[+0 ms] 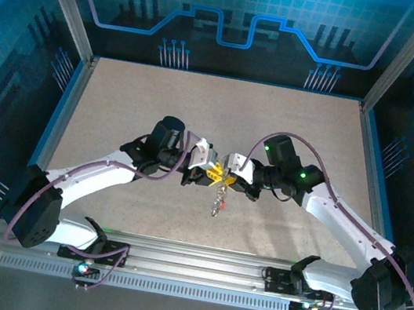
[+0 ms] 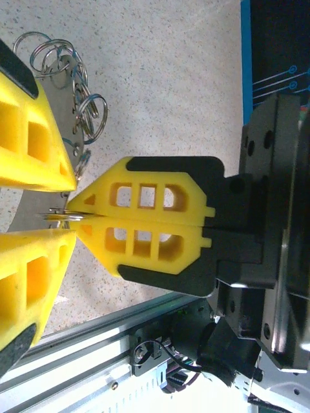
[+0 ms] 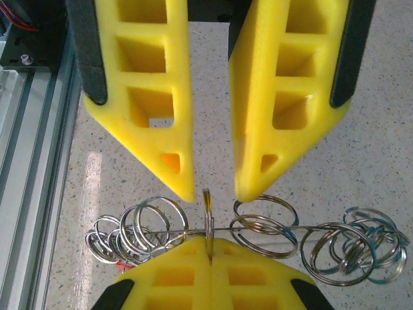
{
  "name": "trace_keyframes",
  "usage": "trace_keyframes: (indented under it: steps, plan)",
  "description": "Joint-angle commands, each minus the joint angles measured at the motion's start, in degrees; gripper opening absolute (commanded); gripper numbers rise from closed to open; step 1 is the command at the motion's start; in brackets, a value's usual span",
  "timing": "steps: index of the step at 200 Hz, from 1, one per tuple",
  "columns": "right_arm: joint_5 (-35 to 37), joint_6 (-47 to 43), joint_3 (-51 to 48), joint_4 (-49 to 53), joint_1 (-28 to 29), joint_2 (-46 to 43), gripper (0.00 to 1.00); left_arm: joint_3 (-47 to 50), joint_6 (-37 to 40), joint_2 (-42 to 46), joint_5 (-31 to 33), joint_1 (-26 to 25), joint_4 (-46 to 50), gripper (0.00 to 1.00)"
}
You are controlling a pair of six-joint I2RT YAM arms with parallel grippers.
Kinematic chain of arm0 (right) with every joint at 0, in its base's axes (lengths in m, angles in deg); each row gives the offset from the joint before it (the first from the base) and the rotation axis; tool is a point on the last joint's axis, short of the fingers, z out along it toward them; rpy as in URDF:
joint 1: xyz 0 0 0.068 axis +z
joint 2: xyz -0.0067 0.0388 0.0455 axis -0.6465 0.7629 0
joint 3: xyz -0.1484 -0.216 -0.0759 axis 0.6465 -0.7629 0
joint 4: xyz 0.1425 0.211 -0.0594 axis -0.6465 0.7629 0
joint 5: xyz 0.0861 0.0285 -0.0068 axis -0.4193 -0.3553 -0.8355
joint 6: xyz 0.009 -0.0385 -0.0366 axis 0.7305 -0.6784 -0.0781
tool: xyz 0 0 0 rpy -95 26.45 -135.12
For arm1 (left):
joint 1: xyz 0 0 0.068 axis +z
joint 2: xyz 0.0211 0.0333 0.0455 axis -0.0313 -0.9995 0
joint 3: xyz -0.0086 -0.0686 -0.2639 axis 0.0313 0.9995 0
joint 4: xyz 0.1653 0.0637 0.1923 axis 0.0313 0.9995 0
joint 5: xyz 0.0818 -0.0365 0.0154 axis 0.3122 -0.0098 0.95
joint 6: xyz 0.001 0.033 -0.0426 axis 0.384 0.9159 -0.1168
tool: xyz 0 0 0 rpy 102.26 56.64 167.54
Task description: Put the keys on the keyring
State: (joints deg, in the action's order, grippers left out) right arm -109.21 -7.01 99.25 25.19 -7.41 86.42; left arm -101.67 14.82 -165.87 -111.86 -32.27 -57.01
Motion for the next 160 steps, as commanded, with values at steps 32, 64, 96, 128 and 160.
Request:
trace_keyframes:
  steps: [32,64,96,128,160]
  plan:
    - [-1.58,-0.15,1.79,-0.14,0.64,-0.41,0.0,-3.1,3.64,-2.18,-1.7,-1.03,5.2,0.21]
    - [-2.06,0.03,1.62,-0.49,0.51,-0.54,0.0,-3.21,4.63,-2.0,-1.3,-1.17,6.22,0.16]
    - [-2.38,0.31,1.32,-1.11,0.38,-0.45,0.0,-4.01,6.9,-2.0,-1.7,-1.53,8.48,0.0]
    - [-3.36,1.29,-0.27,-3.51,-0.64,-1.93,0.11,-2.64,5.03,-0.66,-2.69,-1.41,4.51,0.0]
    - [-6.16,2.08,-1.9,-5.12,-3.32,-4.19,0.1,-0.1,0.84,0.7,-3.9,-0.56,-2.71,0.0]
